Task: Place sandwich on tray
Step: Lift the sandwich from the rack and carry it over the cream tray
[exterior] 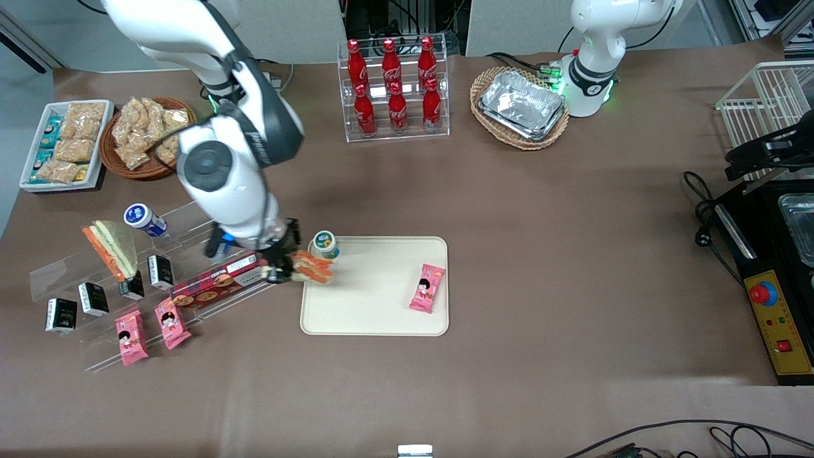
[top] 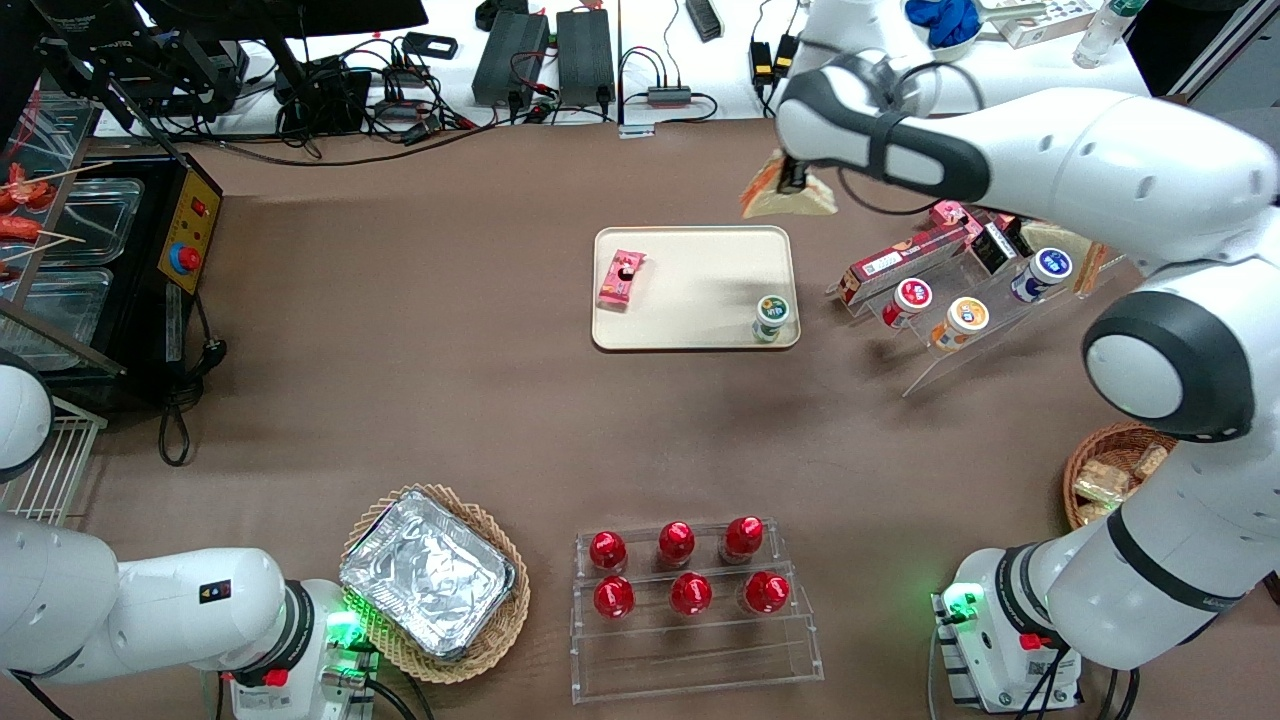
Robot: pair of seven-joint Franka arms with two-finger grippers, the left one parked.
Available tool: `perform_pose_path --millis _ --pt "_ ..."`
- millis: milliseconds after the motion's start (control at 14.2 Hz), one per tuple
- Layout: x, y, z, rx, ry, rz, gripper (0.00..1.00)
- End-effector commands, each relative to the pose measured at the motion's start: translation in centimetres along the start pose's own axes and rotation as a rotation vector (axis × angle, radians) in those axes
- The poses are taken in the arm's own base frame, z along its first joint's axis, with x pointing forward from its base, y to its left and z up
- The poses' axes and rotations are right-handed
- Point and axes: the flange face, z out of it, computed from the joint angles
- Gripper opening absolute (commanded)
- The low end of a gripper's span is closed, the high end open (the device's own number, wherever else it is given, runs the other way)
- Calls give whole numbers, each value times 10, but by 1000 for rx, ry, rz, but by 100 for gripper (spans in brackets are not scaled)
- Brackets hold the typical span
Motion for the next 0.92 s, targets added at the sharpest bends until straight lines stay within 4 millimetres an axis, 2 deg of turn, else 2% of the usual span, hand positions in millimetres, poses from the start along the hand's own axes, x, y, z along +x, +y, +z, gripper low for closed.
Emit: perform_pose_path --millis 0,212,353,635,847 --pt "-40 -3 25 34 -16 -4 19" --pt "-78 6 65 69 -82 -55 19" --pt "-102 21 96 91 -110 -107 19" --pt "-107 19 154 109 -135 -127 19" --pt "-104 18 186 122 -139 -157 19"
